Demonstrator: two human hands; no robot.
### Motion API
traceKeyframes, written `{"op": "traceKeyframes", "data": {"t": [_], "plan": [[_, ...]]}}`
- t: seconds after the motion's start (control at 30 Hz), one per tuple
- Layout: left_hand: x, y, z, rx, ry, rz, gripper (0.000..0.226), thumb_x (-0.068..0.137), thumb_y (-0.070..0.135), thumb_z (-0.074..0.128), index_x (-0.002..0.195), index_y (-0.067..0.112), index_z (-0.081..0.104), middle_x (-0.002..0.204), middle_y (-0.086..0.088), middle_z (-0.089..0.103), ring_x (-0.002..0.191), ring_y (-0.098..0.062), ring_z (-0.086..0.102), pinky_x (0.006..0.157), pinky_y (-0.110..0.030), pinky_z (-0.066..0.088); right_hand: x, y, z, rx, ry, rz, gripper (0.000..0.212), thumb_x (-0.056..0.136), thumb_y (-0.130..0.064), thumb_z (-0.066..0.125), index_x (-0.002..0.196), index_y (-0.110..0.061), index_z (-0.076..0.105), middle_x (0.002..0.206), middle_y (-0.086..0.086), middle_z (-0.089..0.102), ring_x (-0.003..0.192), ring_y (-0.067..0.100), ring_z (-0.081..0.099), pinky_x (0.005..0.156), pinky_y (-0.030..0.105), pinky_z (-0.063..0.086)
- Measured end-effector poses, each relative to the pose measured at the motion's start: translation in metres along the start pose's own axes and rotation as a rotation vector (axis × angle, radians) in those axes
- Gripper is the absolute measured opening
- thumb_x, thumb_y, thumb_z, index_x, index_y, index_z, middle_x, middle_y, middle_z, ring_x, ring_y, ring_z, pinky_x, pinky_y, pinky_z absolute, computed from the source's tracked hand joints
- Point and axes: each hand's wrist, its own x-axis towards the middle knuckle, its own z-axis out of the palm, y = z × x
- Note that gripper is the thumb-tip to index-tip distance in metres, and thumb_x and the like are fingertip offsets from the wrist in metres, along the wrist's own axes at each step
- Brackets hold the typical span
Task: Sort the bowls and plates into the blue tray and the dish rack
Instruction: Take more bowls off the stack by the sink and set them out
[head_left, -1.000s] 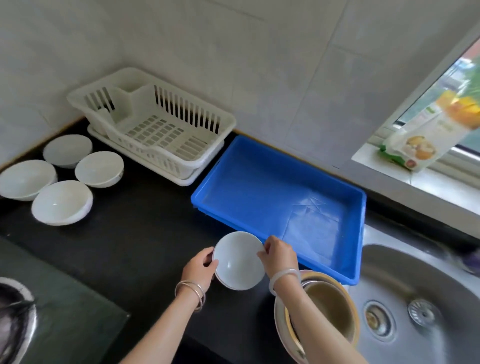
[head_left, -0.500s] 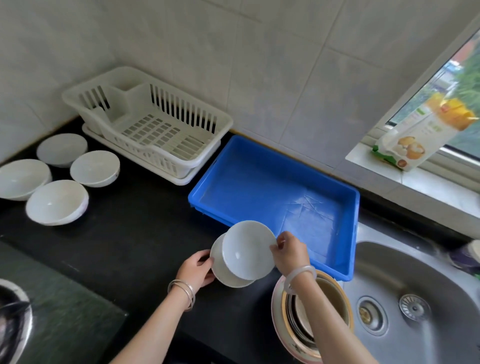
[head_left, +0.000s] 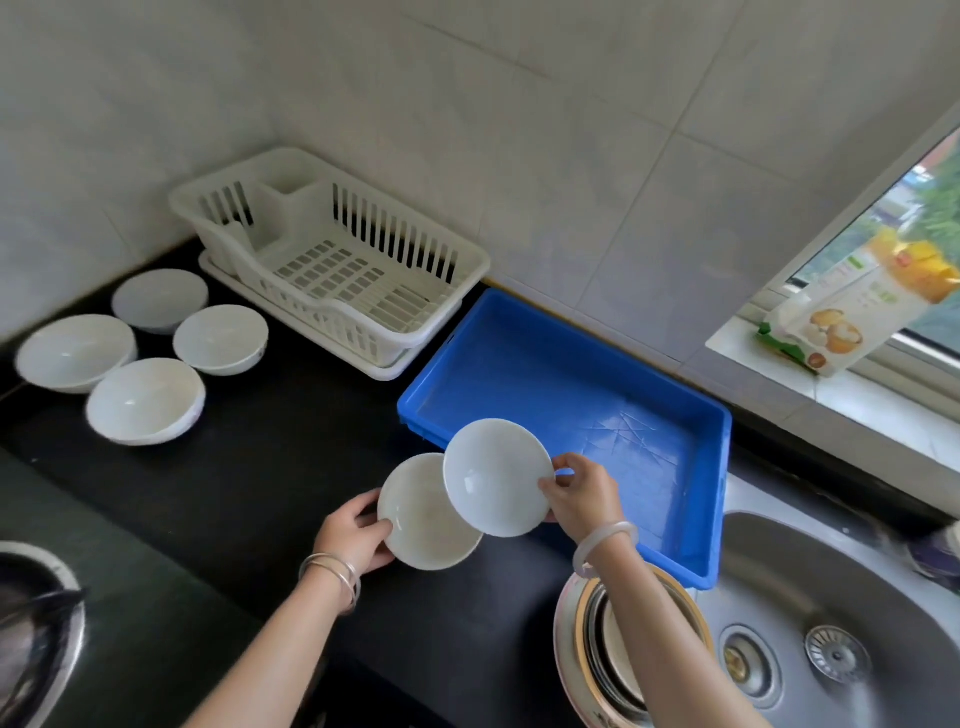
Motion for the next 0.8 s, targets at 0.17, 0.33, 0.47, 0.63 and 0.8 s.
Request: {"op": "traceKeyframes", "data": {"t": [0.17, 0.33, 0.47, 0.63, 0.8], "plan": [[0.000, 0.022, -0.051, -0.152, 0.128, 0.069, 0.049, 0.083, -0.009, 0.053, 0.129, 0.011, 0.049, 0.110, -0.017, 0.060, 0.096, -0.033, 0.059, 0.076, -0.043, 0.051, 0.007, -0.031, 0.031, 0.053, -0.061, -0.029, 0.007, 0.084, -0.008, 0.058, 0.085, -0.015, 0.056, 0.078, 0.001, 0.063, 0.059, 0.016, 0.066, 0.065, 0.041, 0.061], [0.003, 0.032, -0.104, -0.300, 0.293, 0.087, 0.050, 0.085, -0.008, 0.050, 0.132, 0.010, 0.047, 0.111, -0.016, 0.056, 0.096, -0.034, 0.058, 0.080, -0.044, 0.049, 0.020, -0.070, 0.079, 0.111, -0.139, -0.041, 0.008, 0.084, -0.008, 0.059, 0.088, -0.016, 0.057, 0.080, -0.006, 0.058, 0.058, 0.013, 0.066, 0.053, 0.027, 0.059], [0.009, 0.032, -0.135, -0.393, 0.387, 0.075, 0.051, 0.087, -0.007, 0.048, 0.134, 0.010, 0.045, 0.124, -0.019, 0.054, 0.105, -0.038, 0.058, 0.083, -0.042, 0.049, 0.031, -0.100, 0.125, 0.163, -0.201, -0.013, 0.010, 0.085, -0.006, 0.058, 0.091, -0.014, 0.055, 0.085, 0.003, 0.061, 0.063, 0.016, 0.066, 0.044, 0.019, 0.054], [0.018, 0.035, -0.153, -0.477, 0.440, 0.061, 0.047, 0.086, -0.008, 0.049, 0.130, 0.009, 0.049, 0.127, -0.020, 0.053, 0.100, -0.038, 0.058, 0.084, -0.043, 0.049, 0.048, -0.126, 0.177, 0.116, -0.228, 0.018, 0.009, 0.083, -0.005, 0.057, 0.087, -0.013, 0.054, 0.081, -0.001, 0.053, 0.059, 0.013, 0.060, 0.043, 0.023, 0.055], [0.030, 0.037, -0.164, -0.537, 0.468, 0.045, 0.047, 0.086, -0.008, 0.049, 0.129, 0.010, 0.050, 0.116, -0.017, 0.054, 0.094, -0.036, 0.057, 0.084, -0.043, 0.050, 0.065, -0.137, 0.206, 0.071, -0.220, 0.084, 0.016, 0.083, -0.003, 0.055, 0.093, -0.015, 0.050, 0.086, 0.002, 0.053, 0.057, 0.018, 0.060, 0.064, 0.038, 0.061]]}}
